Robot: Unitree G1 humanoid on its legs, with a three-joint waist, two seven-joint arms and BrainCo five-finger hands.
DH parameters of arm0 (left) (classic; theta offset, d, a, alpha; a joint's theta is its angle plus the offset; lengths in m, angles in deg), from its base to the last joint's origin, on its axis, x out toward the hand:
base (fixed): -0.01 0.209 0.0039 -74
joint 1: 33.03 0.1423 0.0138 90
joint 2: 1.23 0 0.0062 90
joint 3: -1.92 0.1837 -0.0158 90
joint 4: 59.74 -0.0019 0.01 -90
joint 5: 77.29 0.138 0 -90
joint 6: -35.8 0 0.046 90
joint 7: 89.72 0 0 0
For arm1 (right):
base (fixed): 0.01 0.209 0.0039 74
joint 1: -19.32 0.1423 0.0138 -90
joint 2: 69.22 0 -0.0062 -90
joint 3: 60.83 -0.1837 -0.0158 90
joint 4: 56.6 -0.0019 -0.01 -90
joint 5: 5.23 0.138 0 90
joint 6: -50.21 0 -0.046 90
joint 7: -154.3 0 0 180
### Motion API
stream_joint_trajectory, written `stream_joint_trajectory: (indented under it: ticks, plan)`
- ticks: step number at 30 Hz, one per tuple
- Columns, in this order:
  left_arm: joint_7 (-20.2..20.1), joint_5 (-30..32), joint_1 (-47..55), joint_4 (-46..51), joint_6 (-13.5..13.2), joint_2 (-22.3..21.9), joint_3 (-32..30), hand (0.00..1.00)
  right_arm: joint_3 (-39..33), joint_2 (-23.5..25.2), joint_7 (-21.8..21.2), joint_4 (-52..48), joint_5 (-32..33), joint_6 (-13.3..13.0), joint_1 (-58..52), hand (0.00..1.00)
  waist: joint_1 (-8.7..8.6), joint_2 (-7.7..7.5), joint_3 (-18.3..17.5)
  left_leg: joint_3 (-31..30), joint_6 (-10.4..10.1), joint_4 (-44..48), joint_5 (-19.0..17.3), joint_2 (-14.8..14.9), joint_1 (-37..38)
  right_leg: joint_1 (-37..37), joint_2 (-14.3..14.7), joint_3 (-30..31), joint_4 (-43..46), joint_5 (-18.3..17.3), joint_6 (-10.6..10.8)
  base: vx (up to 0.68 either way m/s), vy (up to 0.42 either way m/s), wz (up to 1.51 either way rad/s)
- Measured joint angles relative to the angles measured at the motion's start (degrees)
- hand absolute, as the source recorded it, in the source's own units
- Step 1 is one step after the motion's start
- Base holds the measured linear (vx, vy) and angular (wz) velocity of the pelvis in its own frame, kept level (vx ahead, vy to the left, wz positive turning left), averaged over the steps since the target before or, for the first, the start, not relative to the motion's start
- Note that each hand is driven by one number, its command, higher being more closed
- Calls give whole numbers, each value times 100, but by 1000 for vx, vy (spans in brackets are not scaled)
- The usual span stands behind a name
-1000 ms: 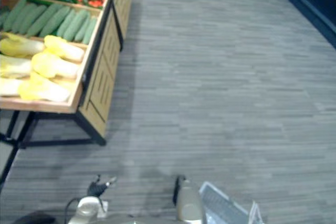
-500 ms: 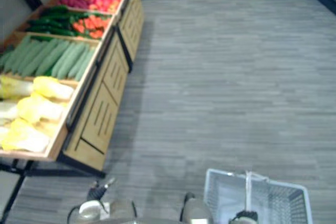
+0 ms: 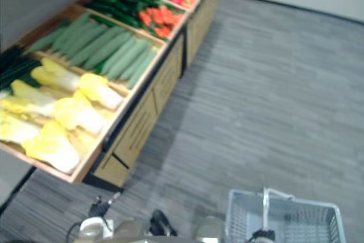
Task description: Pick vegetable in the basket
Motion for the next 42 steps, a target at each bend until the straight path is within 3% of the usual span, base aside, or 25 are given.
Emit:
stream_joint_trajectory:
  ticks: [2,3,6,8,10,11,12,13,14,15,17,18,19,21,24,28,32,37,42]
  plan:
    - [44,0,24,10,5,16,13,0,-27,26,-10,2,6,8,-171,100,-16,18,-7,-861,-70,-228,90,-97,231,-361,79,-11,-62,-173,-287,450,-120,195]
    - [47,1,36,24,5,24,19,0,-64,27,-12,8,8,8,-192,100,-13,17,-5,-1094,-93,-242,120,-112,276,-390,80,-3,-257,-260,-269,433,-203,198]
    - [57,1,170,107,6,96,18,0,-158,35,-29,127,26,6,-243,100,-13,41,-17,-2150,-295,-347,224,-109,398,-463,283,564,-2168,-402,-336,322,-274,185]
    - [55,1,151,101,3,111,23,0,-324,77,-83,235,54,2,-171,100,5,-15,-52,-3035,-600,-380,259,-22,291,-481,607,1949,-3708,-356,-336,242,-425,186]
    - [53,1,173,71,1,155,26,0,-372,98,-86,240,190,3,-156,100,9,-22,-47,-3506,-825,-361,181,110,275,-464,723,2600,-4165,-352,-330,200,-553,142]
    - [49,1,266,25,1,236,-2,0,-366,128,-117,256,253,3,-164,100,25,-77,-55,-3793,-1044,-270,56,222,247,-450,789,2836,-4368,-352,-330,167,-628,135]
    - [56,1,349,23,12,307,-71,0,-351,200,-121,260,309,8,-187,100,25,-258,-121,-3973,-1224,-144,-81,272,207,-470,788,2851,-4285,-177,-126,150,-672,125]
    - [55,1,370,-27,43,266,-193,0,-353,245,-126,284,358,13,-186,100,26,-197,-104,-4158,-1371,-98,-134,480,219,-543,980,2633,-3849,-121,-117,163,-632,106]
    - [44,1,434,-8,49,66,-332,0,-384,227,-95,255,397,9,-190,100,36,21,-179,-4111,-1423,-72,-38,811,195,-670,1205,2334,-3511,-360,-345,217,-663,95]
    - [36,0,455,-10,53,-16,-396,0,-376,206,-119,193,412,-9,-180,100,43,144,-137,-3945,-1385,-52,107,983,154,-653,1301,2142,-3389,-476,-471,167,-497,85]
    - [34,-19,431,-3,54,-83,-511,0,-420,216,-110,168,423,-38,-126,100,-4,198,-147,-3324,-1326,71,633,1176,-60,-573,1292,1721,-3284,-589,-659,128,-421,95]
    - [39,-46,418,-3,56,-85,-510,0,-494,217,-117,168,427,-46,-169,100,-11,207,-138,-2591,-1225,322,731,1310,-110,-397,1274,1512,-3343,-613,-766,117,-355,89]
    - [44,-57,416,-3,58,-96,-504,0,-522,218,-116,175,431,-46,-186,100,1,215,-133,-2211,-1242,472,720,1353,-91,-313,1281,1430,-3387,-627,-792,69,-284,70]
    - [46,-56,391,0,61,-99,-472,0,-553,220,-104,197,545,-42,-88,100,11,212,-135,-1407,-1399,823,372,1148,-92,-215,1281,1253,-3484,-698,-877,34,-188,39]
    - [41,-46,380,-3,72,-78,-359,0,-558,244,-113,213,622,-62,-59,100,-2,216,-131,-1229,-1381,156,269,925,120,-231,1329,1167,-3588,-613,-862,48,-41,15]
    - [-27,2,293,-3,78,75,-138,0,-577,399,-118,199,630,-59,-154,100,-45,94,-104,-1180,-1315,-967,696,625,632,-101,1278,1148,-3789,-521,-830,87,34,3]
    - [-46,60,-103,136,115,313,24,0,-571,614,-126,205,629,-23,-191,100,-169,-62,37,-1214,-1317,-1056,765,671,659,-82,1220,1065,-3737,-420,-733,79,14,10]
    - [154,57,-211,1564,37,472,-122,0,-504,548,-110,207,582,-20,-248,100,-156,-5,92,-1082,-1323,-1069,768,735,814,208,1228,725,-4130,-214,-807,23,-1,-7]
    - [670,-70,-122,2726,-58,479,-922,0,-486,356,-109,156,547,-78,-221,100,-132,186,32,-849,-1294,-1069,801,749,794,628,1389,893,-5412,493,-755,-34,37,-28]
